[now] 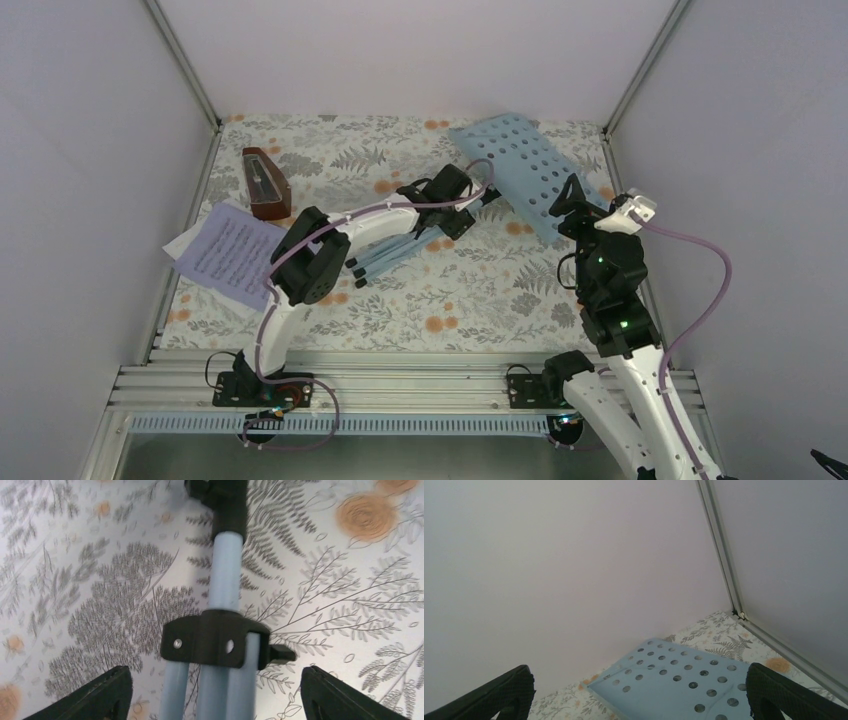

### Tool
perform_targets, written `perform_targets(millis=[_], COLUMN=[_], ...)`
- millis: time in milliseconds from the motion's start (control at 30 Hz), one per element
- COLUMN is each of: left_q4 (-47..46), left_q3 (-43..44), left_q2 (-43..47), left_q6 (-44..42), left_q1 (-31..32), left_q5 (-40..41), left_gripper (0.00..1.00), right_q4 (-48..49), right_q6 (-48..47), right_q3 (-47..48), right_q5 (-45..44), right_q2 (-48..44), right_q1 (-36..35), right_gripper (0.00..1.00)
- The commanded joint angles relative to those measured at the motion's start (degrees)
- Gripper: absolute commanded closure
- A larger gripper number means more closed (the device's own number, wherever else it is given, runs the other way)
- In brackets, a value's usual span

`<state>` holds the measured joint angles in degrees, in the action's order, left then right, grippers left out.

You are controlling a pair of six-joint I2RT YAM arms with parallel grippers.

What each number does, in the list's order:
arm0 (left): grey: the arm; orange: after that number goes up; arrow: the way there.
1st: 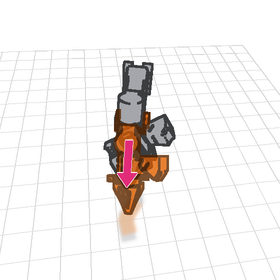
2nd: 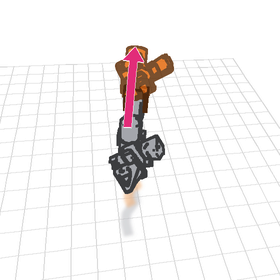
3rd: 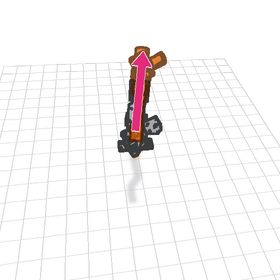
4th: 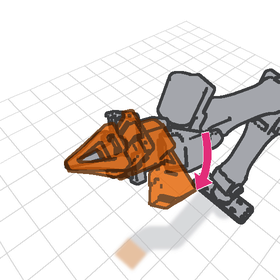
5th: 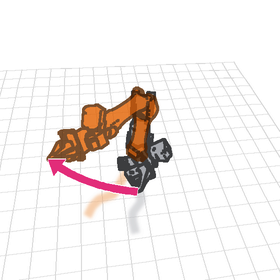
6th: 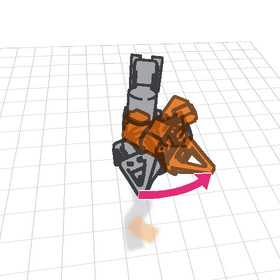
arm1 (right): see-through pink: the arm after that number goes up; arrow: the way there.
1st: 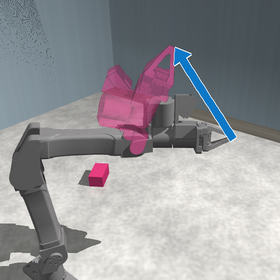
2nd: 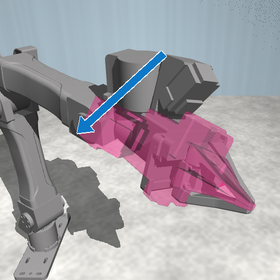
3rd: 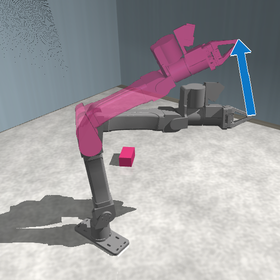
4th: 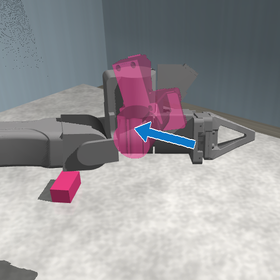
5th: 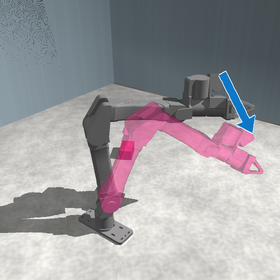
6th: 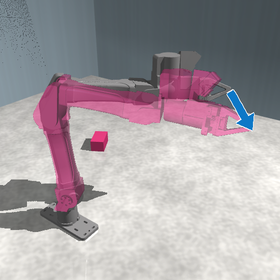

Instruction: Pack up the instrument practice props

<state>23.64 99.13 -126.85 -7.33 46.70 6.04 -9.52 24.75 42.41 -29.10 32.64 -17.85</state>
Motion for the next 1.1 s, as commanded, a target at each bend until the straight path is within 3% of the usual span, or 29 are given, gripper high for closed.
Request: perform_targets(millis=[0, 233, 400, 533, 833, 933, 1067], left_q4=[-4.4, -11.5, -18.4, -22.3, -33.3, -36.9, -44.8], left_q3=[0.0, -11.0, -24.7, -35.8, -60.8, -69.3, -80.0], left_q2=[3.9, 16.0, 29.4, 39.1, 62.5, 69.5, 78.3], left_q6=[1.9, 4.4, 7.6, 9.8, 17.8, 21.3, 23.8], left_q1=[0.4, -0.9, -7.7, -16.6, -43.0, -50.0, -55.2], left_q5=[-3.8, -7.4, -13.0, -15.0, -18.1, -14.8, -7.0], left_gripper=[0.12, 0.01, 0.00, 0.00, 0.00, 0.00, 0.00], right_q4=[-0.3, 0.4, -0.3, 0.1, 11.4, 18.2, 36.8], right_q6=[-2.2, -7.6, -11.2, -10.8, -1.8, -2.1, -6.4], right_q3=[1.5, 4.0, 7.1, 7.5, -0.8, -5.9, -17.4], right_q5=[1.7, 9.9, 17.4, 19.0, 38.4, 35.5, 28.8], right_q2=[-0.2, 3.6, 10.9, 16.0, 20.3, 20.6, 18.1], right_q1=[0.4, 0.5, 0.6, 3.2, 24.2, 26.2, 26.2], right_gripper=[0.00, 0.00, 0.00, 0.00, 0.00, 0.00, 0.00])
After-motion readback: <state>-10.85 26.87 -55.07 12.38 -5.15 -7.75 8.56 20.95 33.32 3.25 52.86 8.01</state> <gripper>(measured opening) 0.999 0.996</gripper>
